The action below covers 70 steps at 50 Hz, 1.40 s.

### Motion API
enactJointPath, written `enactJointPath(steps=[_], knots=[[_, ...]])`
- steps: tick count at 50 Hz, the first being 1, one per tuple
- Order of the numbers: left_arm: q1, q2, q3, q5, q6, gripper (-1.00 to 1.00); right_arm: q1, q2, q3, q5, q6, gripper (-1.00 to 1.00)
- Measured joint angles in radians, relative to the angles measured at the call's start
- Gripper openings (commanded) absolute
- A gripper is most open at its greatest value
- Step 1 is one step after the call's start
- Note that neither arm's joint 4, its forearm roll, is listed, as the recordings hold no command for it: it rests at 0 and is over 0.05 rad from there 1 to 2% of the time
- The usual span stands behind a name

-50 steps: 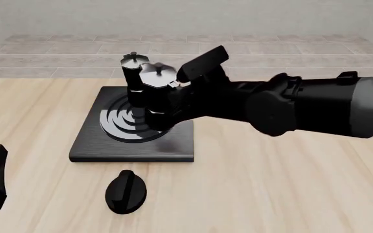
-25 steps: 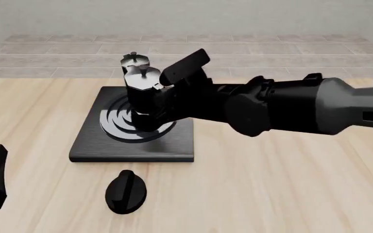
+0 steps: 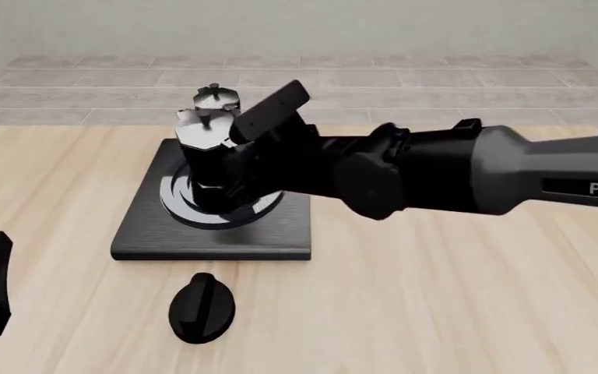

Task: Put both moka pots on the stove.

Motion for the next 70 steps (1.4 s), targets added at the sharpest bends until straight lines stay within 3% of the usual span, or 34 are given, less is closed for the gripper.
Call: enactJointPath(steps=[18, 70], knots=[[-0.001, 0.002, 0.001, -0.003, 0.002, 1.00, -0.004, 0.057, -0.077, 0.020, -0.037, -1.00], [0.007, -0.003, -0.001, 0.001, -0.004, 1.00, -0.028, 0.197, -0.160, 0.006, -0.060, -1.00]])
